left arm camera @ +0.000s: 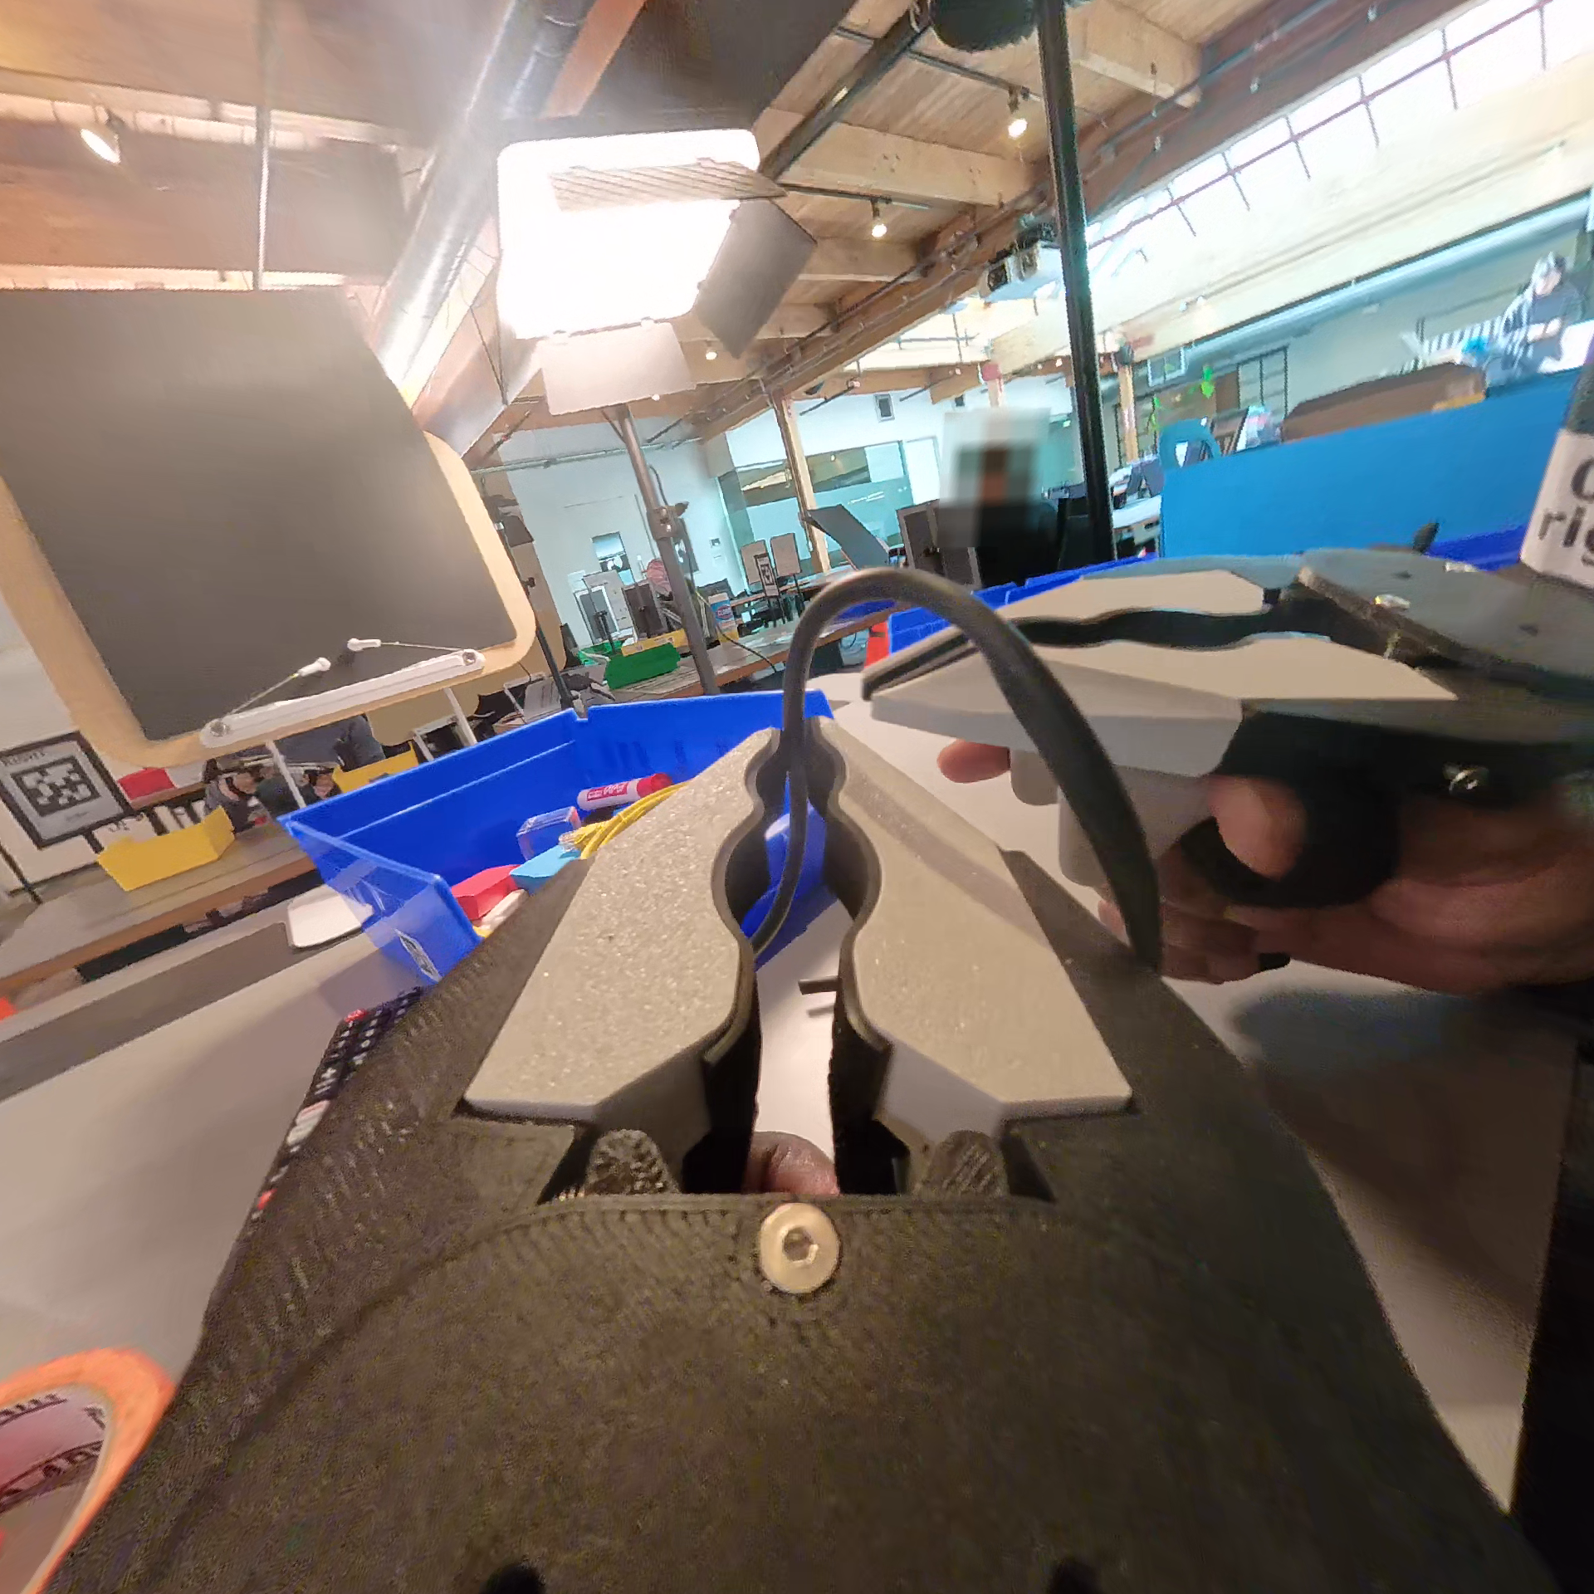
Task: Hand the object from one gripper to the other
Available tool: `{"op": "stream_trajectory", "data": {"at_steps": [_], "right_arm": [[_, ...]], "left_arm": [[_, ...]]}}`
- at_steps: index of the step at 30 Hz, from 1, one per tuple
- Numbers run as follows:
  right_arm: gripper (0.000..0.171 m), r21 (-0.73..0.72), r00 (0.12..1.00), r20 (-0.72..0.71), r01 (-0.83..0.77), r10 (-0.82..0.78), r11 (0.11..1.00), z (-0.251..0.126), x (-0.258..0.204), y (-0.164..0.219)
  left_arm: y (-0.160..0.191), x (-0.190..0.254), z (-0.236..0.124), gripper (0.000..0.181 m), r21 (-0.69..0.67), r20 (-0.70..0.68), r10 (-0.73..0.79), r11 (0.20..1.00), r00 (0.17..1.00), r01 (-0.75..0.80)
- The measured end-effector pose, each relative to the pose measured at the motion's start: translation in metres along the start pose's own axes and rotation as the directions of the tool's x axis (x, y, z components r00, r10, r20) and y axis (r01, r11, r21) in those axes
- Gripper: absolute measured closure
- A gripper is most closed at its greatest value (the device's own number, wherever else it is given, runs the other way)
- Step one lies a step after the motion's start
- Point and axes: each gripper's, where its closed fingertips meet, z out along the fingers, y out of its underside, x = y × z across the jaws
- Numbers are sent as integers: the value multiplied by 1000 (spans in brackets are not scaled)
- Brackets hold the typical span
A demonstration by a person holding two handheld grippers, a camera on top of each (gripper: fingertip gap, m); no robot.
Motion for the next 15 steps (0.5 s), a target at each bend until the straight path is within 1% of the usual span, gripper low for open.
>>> {"op": "stream_trajectory", "data": {"at_steps": [4,8,11,15], "right_arm": [[164,-43,999,-23,33,-34,999,2,2,8],[162,-100,991,-35,125,-129,987,5,0,17],[160,-126,982,-41,176,-183,976,6,-1,22],[159,-139,976,-55,201,-210,970,6,1,23]], "left_arm": [[-6,-5,-2,177,40,-18,-93,995,996,93],[-10,-3,-4,177,60,-58,-154,986,986,157],[-10,1,-3,177,59,-91,-178,981,980,184],[-10,4,-3,178,54,-108,-172,982,979,179]]}}
